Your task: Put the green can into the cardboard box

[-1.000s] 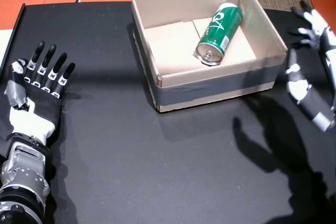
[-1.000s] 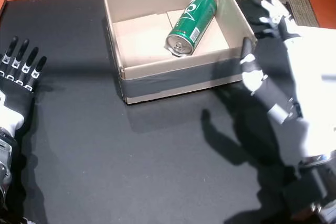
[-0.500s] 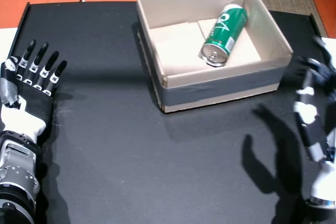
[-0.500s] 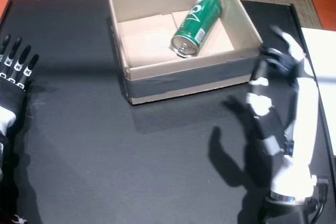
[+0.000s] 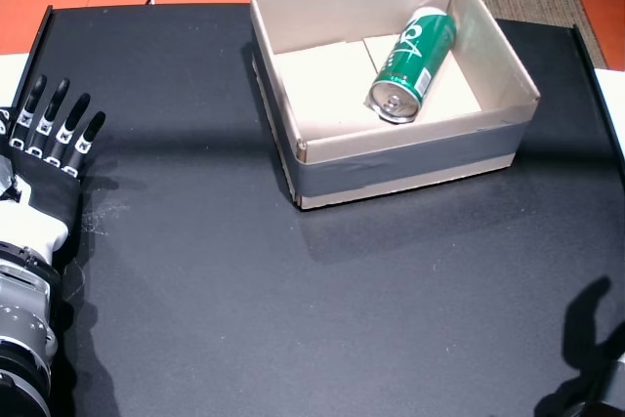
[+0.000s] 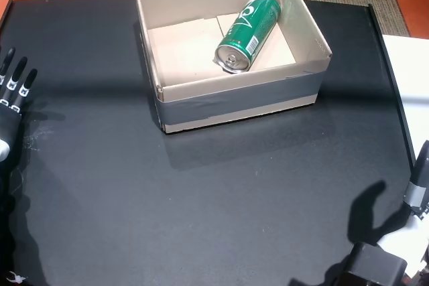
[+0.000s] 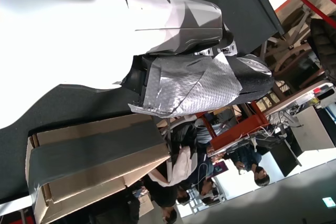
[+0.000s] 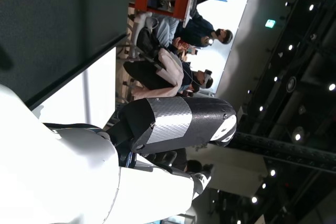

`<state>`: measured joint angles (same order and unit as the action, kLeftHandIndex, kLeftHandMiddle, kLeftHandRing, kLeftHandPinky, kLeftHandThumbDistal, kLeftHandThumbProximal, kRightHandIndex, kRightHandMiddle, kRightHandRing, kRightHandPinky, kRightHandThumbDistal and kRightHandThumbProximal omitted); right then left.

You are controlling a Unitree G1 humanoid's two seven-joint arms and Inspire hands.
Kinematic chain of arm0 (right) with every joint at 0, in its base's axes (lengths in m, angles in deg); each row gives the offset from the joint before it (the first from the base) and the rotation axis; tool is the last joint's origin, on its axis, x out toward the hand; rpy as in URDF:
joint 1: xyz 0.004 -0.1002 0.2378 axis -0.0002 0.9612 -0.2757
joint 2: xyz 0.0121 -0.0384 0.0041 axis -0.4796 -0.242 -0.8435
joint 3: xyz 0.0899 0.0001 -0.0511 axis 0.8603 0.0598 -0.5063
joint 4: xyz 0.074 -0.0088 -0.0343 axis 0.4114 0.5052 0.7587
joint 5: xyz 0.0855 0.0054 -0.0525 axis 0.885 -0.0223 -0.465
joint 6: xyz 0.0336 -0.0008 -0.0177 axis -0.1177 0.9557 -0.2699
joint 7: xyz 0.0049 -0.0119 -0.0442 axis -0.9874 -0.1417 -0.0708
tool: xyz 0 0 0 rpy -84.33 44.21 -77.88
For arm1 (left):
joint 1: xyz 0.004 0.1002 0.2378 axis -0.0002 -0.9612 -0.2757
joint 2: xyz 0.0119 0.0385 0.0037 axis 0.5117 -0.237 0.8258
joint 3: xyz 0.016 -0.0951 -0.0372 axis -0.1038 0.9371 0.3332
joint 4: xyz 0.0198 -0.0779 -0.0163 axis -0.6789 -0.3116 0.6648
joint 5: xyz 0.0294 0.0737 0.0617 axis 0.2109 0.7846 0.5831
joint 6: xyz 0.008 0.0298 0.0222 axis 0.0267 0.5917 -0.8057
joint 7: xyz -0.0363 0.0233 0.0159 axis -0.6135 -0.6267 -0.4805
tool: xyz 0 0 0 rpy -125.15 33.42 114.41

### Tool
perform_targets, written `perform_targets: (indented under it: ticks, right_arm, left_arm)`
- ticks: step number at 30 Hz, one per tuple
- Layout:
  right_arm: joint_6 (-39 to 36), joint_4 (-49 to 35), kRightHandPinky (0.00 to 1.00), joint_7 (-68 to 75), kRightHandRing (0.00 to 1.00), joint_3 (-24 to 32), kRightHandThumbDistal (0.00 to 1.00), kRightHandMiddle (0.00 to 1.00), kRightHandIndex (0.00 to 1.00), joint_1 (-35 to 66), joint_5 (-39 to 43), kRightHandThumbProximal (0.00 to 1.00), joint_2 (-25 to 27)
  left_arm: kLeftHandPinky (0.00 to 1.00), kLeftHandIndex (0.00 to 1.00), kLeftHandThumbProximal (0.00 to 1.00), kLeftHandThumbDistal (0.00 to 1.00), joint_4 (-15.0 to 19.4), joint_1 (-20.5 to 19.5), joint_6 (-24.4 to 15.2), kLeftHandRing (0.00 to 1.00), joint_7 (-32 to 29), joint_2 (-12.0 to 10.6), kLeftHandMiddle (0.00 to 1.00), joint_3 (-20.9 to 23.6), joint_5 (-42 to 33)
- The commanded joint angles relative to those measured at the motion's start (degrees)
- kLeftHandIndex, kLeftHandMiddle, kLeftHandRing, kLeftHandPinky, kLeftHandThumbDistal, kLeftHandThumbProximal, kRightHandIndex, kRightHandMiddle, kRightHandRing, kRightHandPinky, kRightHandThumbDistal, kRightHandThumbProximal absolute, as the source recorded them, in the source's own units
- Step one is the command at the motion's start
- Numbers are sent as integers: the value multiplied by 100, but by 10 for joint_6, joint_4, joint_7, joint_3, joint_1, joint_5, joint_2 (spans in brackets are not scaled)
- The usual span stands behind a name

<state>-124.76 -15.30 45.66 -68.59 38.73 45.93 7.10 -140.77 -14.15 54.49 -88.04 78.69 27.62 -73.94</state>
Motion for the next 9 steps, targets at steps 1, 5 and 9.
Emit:
perform_targets:
  ticks: [1,5,9]
  right_arm:
    - [-13,11,92,-23,83,-9,49,83,83,-2,8,74,4]
    - [-37,19,89,-81,79,-10,59,78,76,-4,34,73,3]
    - [-40,26,87,-138,78,-8,49,76,76,-2,59,65,4]
  left_arm:
    - [79,44,100,12,-7,0,0,73,0,2,54,3,-3]
    - [81,43,100,9,-7,1,4,71,-2,0,53,1,-2]
    - [77,41,100,5,-7,4,9,66,8,-2,49,-3,2]
